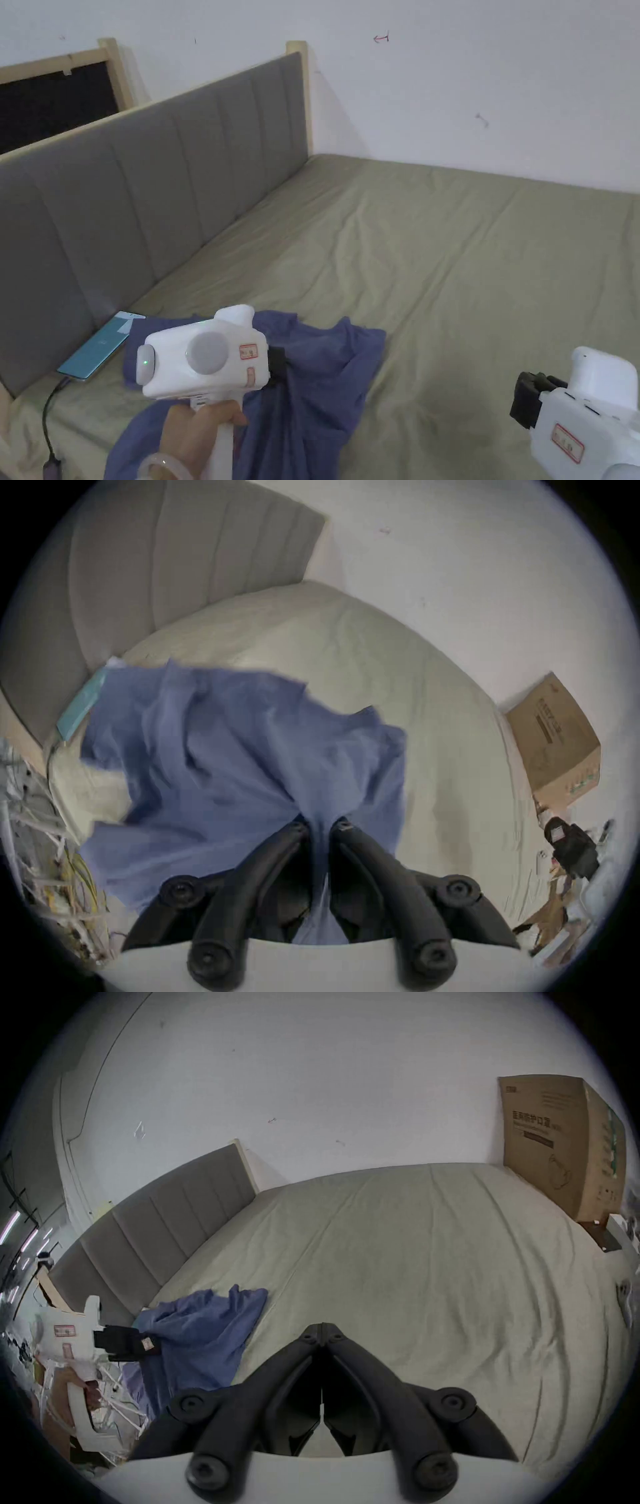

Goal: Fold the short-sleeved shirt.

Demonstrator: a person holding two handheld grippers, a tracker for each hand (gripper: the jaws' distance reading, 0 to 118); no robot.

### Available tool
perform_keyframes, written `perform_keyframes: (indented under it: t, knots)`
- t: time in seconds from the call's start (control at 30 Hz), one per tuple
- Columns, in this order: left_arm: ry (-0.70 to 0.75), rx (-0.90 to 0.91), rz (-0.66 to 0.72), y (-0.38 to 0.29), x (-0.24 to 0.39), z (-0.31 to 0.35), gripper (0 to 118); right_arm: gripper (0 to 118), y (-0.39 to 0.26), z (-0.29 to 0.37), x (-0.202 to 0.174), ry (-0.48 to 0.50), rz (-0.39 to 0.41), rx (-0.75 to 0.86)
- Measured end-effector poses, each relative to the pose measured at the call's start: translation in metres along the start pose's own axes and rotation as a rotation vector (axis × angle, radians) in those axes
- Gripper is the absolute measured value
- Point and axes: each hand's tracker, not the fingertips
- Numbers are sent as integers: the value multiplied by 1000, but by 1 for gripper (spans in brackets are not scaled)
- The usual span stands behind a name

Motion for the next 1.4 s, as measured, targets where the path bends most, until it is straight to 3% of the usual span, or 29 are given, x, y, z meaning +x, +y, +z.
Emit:
perform_keyframes:
  t: [0.27,0.4,0.47,0.57,0.63,0.77,0.83,0.9,1.0,1.13,1.17,1.2,1.27,1.3,1.4]
  knots:
    - [-202,115,-277,31,152,56,7,0,15,67,57,-79,-51,112]
    - [-403,157,-425,32,253,87,7,0,19,110,98,-193,-59,173]
    - [-524,133,-477,29,300,96,7,0,20,135,120,-248,-101,204]
    - [-552,165,-616,9,366,107,7,0,16,162,150,-349,-30,271]
    - [-626,149,-638,-13,397,109,7,0,16,180,170,-400,-14,275]
    - [-692,-32,-597,-75,420,72,7,0,12,203,206,-440,-115,293]
    - [-562,-133,-691,-127,423,31,7,0,7,207,222,-465,-150,281]
    - [-467,-236,-770,-173,413,-12,7,0,0,205,230,-487,-156,256]
    - [-405,-399,-762,-225,389,-56,7,0,-11,198,236,-494,-160,218]
    - [-427,-363,-704,-234,370,-59,8,0,-18,182,235,-486,-159,165]
    - [-436,-372,-707,-229,372,-57,12,0,-18,178,234,-482,-160,157]
    - [-432,-375,-715,-225,373,-56,34,0,-18,175,232,-473,-161,151]
    - [-415,-368,-741,-214,373,-43,94,0,-17,170,224,-452,-151,142]
    - [-418,-362,-743,-210,371,-39,112,0,-17,168,220,-440,-139,139]
    - [-443,-281,-681,-182,356,-23,107,0,-13,162,208,-409,-91,127]
